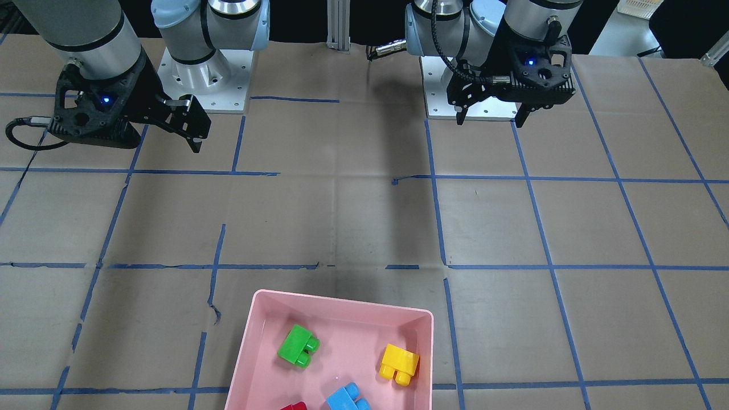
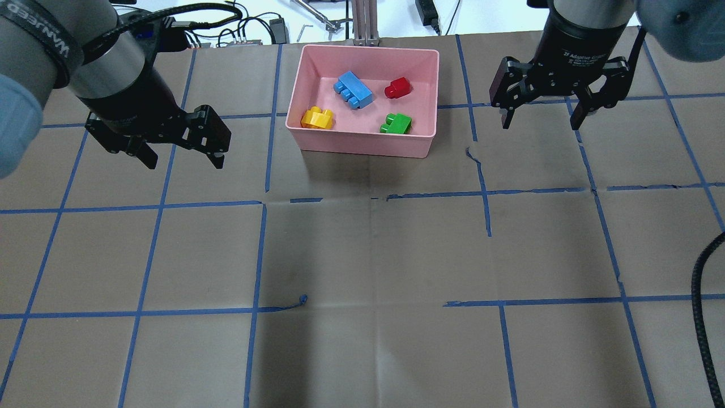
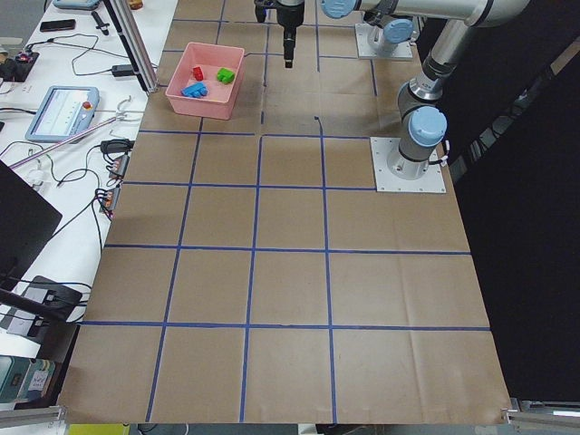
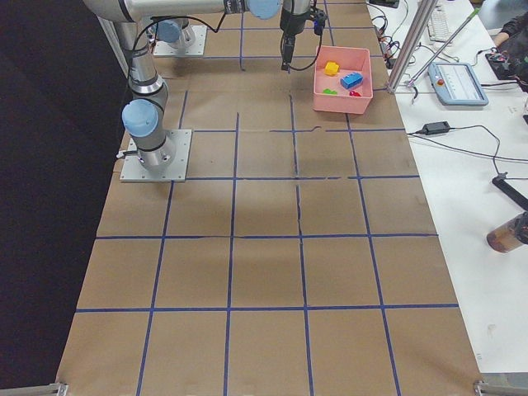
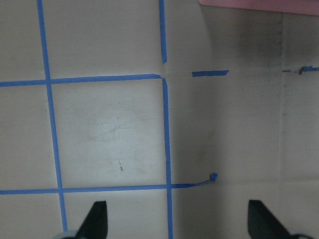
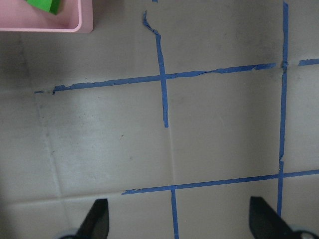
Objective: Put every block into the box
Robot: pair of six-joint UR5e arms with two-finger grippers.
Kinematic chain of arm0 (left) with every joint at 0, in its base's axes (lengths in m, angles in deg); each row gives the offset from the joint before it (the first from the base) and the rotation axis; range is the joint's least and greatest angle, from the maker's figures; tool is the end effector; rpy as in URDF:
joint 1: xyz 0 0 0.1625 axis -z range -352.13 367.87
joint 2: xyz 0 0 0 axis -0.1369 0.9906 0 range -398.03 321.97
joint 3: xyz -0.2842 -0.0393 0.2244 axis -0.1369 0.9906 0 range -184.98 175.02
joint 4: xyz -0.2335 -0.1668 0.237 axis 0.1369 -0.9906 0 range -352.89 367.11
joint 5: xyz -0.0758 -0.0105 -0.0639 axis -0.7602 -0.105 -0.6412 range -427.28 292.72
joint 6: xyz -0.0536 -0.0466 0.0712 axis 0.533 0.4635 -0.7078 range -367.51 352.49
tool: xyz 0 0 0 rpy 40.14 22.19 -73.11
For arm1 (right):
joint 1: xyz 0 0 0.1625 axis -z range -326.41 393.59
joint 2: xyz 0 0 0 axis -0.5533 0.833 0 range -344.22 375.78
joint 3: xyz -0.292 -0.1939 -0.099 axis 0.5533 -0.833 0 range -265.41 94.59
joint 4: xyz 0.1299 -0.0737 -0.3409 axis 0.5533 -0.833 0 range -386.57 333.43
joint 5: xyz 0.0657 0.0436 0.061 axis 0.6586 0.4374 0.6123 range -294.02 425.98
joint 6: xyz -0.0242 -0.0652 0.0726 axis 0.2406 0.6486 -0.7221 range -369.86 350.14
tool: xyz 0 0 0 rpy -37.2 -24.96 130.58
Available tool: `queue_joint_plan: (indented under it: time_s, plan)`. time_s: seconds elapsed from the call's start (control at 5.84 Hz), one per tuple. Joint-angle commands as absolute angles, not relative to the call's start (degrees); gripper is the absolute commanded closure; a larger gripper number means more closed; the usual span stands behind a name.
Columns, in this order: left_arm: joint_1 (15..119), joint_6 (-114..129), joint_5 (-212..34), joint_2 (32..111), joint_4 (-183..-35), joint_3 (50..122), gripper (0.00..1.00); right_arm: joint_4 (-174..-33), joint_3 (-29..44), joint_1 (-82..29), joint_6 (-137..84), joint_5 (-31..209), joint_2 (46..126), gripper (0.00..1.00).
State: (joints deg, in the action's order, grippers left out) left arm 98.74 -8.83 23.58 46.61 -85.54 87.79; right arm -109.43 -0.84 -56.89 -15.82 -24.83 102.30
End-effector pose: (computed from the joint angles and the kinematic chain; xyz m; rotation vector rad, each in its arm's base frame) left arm -0.1380 -0.4106 0.4402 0.0597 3.1260 0.0018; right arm 0.1357 -0.4584 0.4288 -0.1481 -3.1159 -0.1397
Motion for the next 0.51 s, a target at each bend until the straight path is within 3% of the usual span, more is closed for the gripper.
queue_joint_plan:
  time_s: [0.0,0.34]
  plan:
    - [98.74,-8.83,23.6,46.52,-85.53,87.84,0.01,-109.88,0.19,-56.85,-15.48,-24.82,102.44,0.0]
    - [98.74,-8.83,23.6,46.52,-85.53,87.84,0.01,-110.23,0.1,-56.85,-15.48,-24.82,102.44,0.0]
